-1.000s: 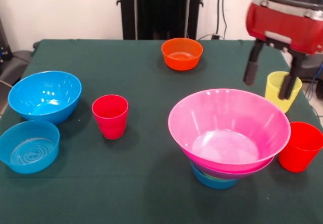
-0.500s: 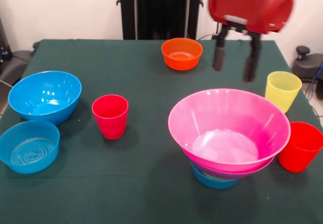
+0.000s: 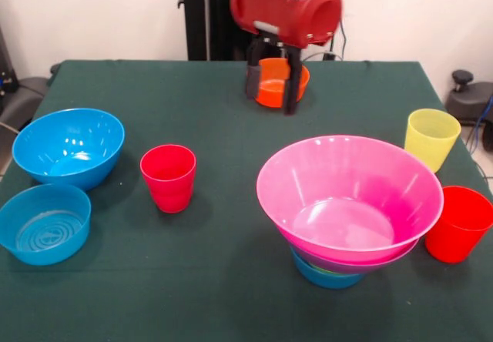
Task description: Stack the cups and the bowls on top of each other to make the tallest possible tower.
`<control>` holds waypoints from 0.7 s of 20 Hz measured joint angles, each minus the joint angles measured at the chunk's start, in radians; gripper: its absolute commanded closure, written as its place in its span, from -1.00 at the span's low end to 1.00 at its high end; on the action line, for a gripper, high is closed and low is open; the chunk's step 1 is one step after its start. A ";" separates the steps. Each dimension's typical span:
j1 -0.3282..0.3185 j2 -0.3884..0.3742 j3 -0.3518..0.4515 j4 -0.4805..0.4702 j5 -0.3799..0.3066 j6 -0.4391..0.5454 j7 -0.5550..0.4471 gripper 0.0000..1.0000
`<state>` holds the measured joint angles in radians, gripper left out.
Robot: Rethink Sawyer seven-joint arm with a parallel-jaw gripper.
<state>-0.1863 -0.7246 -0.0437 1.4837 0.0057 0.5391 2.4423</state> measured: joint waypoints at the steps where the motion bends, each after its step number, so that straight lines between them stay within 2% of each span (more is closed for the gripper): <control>1: -0.007 -0.005 0.004 0.011 -0.022 0.000 -0.006 -1.00; 7: -0.049 -0.033 0.052 0.061 -0.106 0.000 -0.026 -1.00; 14: -0.128 -0.054 0.134 0.109 -0.150 0.000 -0.028 -1.00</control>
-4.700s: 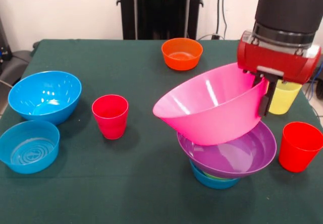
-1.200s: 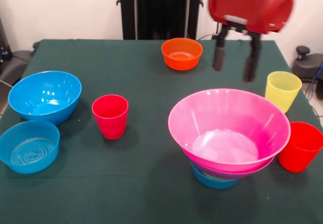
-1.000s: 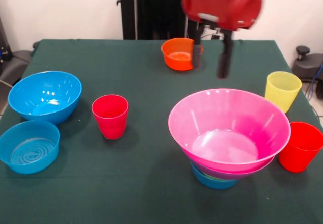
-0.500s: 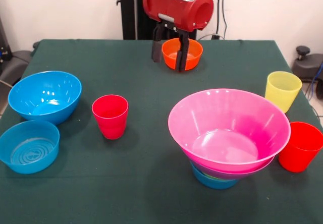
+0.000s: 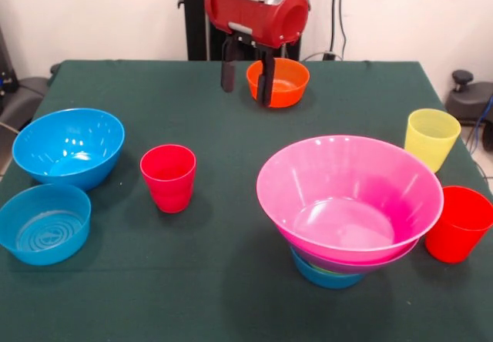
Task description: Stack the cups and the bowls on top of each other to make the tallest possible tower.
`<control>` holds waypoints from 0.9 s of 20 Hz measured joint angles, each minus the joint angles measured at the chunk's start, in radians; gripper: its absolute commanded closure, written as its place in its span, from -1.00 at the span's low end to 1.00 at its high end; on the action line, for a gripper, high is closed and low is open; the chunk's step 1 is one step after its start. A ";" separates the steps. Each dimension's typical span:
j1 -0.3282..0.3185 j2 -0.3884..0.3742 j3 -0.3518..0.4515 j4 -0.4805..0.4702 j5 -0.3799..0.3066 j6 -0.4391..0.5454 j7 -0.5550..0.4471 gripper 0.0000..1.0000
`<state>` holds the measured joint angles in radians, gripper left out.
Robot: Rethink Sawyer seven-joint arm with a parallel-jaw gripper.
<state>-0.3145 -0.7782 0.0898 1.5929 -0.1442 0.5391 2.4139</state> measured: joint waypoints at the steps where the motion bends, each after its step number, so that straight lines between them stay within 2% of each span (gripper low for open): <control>1: -0.011 0.000 0.011 0.004 -0.007 0.000 0.000 -1.00; 6: -0.079 0.012 0.087 0.008 -0.048 0.000 -0.007 -1.00; 7: -0.113 0.029 0.124 0.005 -0.064 0.000 -0.019 -1.00; 11: -0.161 0.071 0.181 -0.007 -0.096 0.000 -0.053 -1.00; 18: -0.177 0.132 0.222 -0.038 -0.166 0.000 -0.095 -1.00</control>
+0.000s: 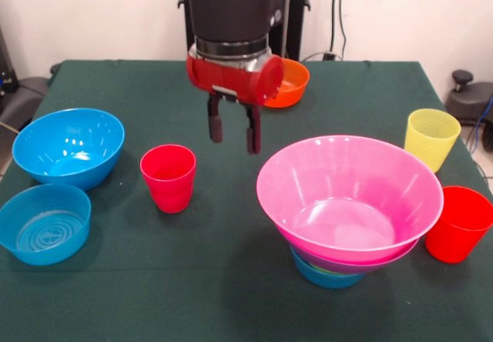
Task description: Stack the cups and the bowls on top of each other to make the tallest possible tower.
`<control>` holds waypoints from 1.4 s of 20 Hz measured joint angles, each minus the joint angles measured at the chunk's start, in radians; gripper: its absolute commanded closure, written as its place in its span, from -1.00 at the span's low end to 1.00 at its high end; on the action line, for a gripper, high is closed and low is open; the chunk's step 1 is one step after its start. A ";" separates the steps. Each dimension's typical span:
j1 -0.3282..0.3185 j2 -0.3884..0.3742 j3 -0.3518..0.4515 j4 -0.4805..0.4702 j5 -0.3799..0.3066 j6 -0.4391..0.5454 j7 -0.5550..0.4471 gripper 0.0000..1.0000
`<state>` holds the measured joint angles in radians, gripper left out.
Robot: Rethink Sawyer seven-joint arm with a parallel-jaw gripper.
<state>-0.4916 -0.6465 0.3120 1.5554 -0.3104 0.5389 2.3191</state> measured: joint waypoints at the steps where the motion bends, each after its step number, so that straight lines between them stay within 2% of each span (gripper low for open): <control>1: 0.000 0.006 0.005 -0.004 -0.007 0.000 -0.001 -1.00; 10: -0.040 0.086 0.098 -0.024 -0.045 0.000 -0.031 -1.00; 15: -0.065 0.099 0.128 -0.024 -0.046 0.000 -0.042 -1.00; 22: -0.075 0.075 0.141 -0.020 -0.048 0.000 -0.050 -1.00; 28: -0.078 -0.019 0.146 0.034 -0.048 0.024 -0.050 -1.00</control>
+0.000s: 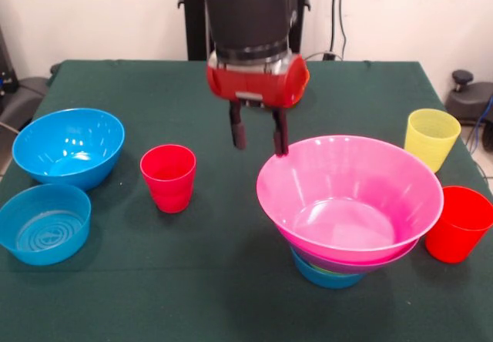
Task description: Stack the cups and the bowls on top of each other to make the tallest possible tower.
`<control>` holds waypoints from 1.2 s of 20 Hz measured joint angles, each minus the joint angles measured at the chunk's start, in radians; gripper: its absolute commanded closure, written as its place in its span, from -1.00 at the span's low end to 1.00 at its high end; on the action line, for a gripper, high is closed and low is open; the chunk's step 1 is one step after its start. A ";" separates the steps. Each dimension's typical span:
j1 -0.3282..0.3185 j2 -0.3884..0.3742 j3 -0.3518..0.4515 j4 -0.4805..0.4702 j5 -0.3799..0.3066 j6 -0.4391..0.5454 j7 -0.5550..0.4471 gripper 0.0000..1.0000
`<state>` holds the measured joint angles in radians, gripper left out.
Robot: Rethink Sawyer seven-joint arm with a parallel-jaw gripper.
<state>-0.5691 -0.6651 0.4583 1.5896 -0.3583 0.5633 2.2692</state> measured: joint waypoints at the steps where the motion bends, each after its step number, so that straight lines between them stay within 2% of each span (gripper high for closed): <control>1: 0.000 -0.016 0.000 0.008 0.000 0.008 0.000 -1.00; 5: -0.004 -0.100 0.002 0.048 0.000 0.044 0.000 -1.00; 9: -0.008 -0.143 0.002 0.058 0.000 0.056 0.000 -1.00; 15: -0.024 -0.138 0.003 0.058 -0.001 0.056 0.000 -1.00; 24: -0.067 -0.108 0.012 0.058 -0.040 0.056 0.000 -1.00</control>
<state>-0.6365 -0.7731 0.4704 1.6474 -0.3979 0.6191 2.2692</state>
